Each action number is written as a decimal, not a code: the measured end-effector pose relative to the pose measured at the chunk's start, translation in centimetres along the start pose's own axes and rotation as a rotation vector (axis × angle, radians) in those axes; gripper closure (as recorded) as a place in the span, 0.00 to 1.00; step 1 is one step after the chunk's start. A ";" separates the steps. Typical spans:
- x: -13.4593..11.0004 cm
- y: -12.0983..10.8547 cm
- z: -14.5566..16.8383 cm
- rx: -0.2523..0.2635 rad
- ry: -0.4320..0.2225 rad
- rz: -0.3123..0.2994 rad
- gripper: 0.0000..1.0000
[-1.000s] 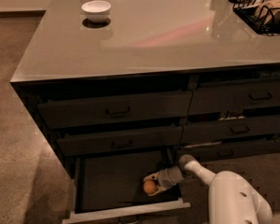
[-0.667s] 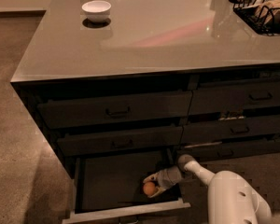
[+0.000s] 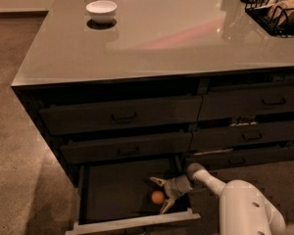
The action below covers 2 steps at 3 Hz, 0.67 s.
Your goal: Place orange into bottom drawer
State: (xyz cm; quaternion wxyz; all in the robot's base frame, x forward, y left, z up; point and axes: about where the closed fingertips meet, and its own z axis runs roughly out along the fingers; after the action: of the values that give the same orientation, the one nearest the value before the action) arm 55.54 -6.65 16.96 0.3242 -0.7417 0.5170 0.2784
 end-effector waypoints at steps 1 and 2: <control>-0.7 0.5 -0.4 0.006 -0.024 -0.029 0.25; -2.1 1.2 -2.2 0.048 -0.051 -0.064 0.28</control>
Offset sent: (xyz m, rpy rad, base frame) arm -0.0316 -0.0271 0.0565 0.1174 -0.1178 -0.0025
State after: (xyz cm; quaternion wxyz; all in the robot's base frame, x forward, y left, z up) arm 53.90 -7.43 19.71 0.3636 -0.7425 0.4912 0.2743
